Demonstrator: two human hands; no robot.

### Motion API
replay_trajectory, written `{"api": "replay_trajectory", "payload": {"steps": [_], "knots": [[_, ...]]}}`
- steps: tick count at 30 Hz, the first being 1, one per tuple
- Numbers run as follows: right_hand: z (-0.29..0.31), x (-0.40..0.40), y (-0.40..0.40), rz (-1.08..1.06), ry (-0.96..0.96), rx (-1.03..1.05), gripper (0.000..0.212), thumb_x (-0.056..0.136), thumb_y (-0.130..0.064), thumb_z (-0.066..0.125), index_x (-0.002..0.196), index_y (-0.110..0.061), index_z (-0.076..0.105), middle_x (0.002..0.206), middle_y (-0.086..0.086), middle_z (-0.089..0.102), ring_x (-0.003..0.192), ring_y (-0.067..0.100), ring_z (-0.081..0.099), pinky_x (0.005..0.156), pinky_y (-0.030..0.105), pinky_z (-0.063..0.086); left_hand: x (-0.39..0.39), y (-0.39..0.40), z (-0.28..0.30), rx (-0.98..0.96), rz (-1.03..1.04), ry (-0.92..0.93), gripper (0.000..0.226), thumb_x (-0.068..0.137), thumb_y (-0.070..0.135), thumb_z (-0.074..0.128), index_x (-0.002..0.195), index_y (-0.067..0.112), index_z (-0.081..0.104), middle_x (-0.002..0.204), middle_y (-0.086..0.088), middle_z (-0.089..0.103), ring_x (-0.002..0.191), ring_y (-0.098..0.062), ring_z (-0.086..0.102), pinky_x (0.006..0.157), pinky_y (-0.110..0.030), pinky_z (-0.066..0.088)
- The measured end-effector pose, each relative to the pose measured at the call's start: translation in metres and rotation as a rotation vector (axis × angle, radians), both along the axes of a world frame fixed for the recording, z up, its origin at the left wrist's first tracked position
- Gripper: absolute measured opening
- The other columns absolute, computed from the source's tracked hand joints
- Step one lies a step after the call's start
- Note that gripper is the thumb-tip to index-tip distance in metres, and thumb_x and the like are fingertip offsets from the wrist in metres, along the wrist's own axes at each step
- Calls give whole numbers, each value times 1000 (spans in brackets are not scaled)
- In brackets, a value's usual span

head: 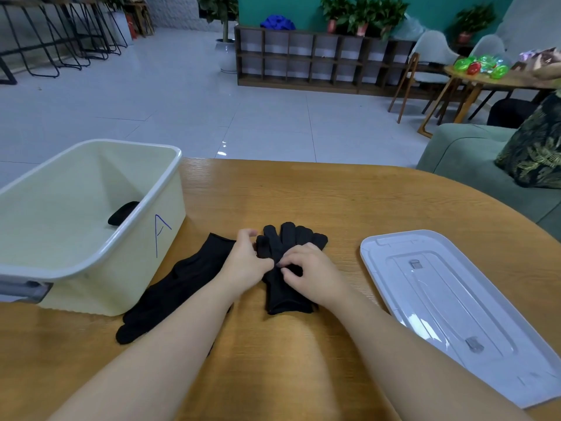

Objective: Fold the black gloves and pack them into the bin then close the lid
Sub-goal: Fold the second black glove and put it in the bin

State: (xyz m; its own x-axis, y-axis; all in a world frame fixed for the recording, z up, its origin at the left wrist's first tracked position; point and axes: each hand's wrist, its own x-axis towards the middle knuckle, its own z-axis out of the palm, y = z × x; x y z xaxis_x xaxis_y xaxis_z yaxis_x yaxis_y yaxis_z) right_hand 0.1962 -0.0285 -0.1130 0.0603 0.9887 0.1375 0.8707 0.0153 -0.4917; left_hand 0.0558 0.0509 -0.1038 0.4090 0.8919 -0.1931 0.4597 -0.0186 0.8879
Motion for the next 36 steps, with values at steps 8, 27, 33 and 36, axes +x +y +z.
{"api": "replay_trajectory", "payload": {"steps": [8, 27, 33, 36], "knots": [[8, -1, -2, -58, 77, -21, 57, 90, -21, 60, 141, -36, 37, 117, -9, 60, 105, 7, 56, 90, 24, 46, 2, -26, -9, 321, -17, -52, 69, 82, 7, 65, 138, 22, 28, 92, 7, 50, 88, -8, 55, 75, -16, 47], [1, 30, -12, 114, -227, -97, 51, 94, 4, 39, 136, -22, 51, 138, -5, 53, 118, 18, 47, 100, 22, 35, -28, -15, 6, 491, -754, 367, 44, 85, 16, 58, 126, 30, 54, 147, 16, 35, 134, -1, 32, 108, -15, 23], [15, 30, -35, 98, -54, -169, 56, 88, -9, 53, 140, -28, 44, 138, -12, 53, 125, 9, 44, 102, 19, 34, -20, -27, 1, 550, -525, 245, 28, 92, 29, 51, 119, 25, 59, 123, 10, 61, 112, -5, 55, 98, -23, 44], [19, 24, -40, 87, -9, -148, 43, 85, -26, 65, 127, -28, 56, 120, -12, 63, 109, 7, 54, 92, 27, 46, -17, -33, 0, 514, -424, 218, 21, 92, 31, 49, 108, 24, 61, 103, 8, 65, 93, -7, 58, 83, -30, 51]]}}
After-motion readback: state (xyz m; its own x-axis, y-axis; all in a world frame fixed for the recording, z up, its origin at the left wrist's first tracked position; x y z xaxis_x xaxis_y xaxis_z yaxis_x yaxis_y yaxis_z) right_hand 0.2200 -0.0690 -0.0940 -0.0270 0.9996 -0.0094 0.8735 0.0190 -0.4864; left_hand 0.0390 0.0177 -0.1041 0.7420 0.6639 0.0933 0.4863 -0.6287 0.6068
